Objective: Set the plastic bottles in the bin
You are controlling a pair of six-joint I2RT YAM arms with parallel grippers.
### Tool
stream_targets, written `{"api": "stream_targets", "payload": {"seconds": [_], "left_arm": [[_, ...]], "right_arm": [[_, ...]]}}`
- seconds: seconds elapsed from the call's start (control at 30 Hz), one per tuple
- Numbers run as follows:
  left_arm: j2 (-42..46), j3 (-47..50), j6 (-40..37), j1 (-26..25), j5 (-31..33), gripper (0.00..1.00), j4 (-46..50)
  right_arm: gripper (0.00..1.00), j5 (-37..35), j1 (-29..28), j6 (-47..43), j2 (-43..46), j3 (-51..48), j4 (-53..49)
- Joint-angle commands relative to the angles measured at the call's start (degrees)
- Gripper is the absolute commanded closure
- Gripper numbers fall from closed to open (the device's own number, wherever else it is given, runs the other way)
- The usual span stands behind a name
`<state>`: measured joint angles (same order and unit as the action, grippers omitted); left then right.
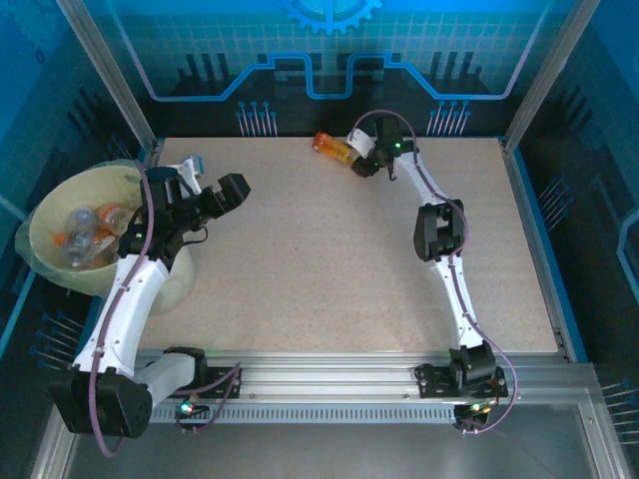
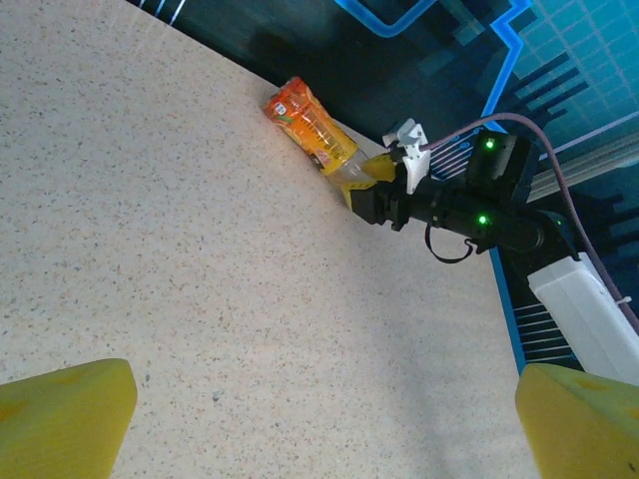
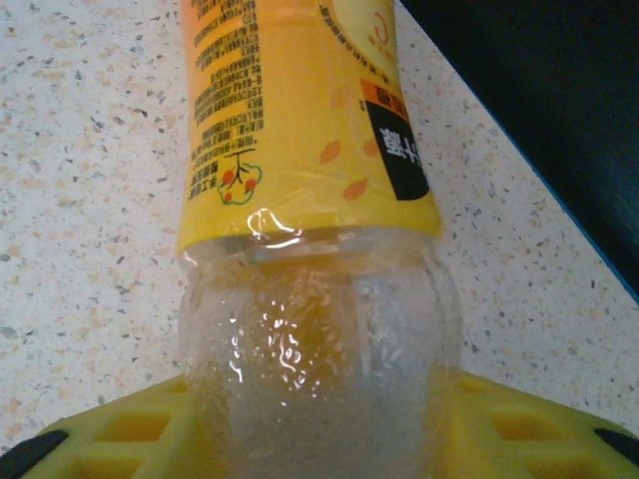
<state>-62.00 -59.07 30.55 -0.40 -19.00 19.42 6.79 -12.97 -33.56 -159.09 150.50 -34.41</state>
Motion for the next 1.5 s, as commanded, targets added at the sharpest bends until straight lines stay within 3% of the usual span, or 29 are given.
{"api": "stream_targets", "payload": {"seconds": [0.0,0.37,0.47,0.73,1.03,1.2,1.47], "left_arm": [[-0.36,0.84,1.17,-0.39,-1.62,0.01,-1.93],[-0.20,3.73,3.67,-0.39,-4.29,0.01,-4.18],[0.23,4.46,4.29,-0.47,-5.27,0.01,-4.54],[1.09,7.22,7.97,-2.01,-7.17,0.01,-8.47],[-2.19,8.00,9.84,-10.66,-8.16,0.01,-15.27],[-5.57,7.78,12.39,-14.87,-7.69,0.01,-19.24],[-12.49,6.41,16.30,-21.25,-7.25,0.01,-27.37]], "right_arm": [[0.55,-0.92,-0.45,1.86,2.28,-1.77,-0.94],[0.66,-4.63,-1.18,7.66,24.19,-29.04,1.92],[0.68,-3.13,-1.53,11.56,30.41,-34.83,0.56],[0.69,0.10,-2.31,26.11,48.97,-58.43,8.86],[0.70,-1.13,-6.03,40.16,67.53,-82.91,19.60],[0.70,-1.72,-8.02,45.46,77.70,-91.50,21.23],[0.71,4.56,-10.71,56.53,93.56,-104.29,25.38]]}}
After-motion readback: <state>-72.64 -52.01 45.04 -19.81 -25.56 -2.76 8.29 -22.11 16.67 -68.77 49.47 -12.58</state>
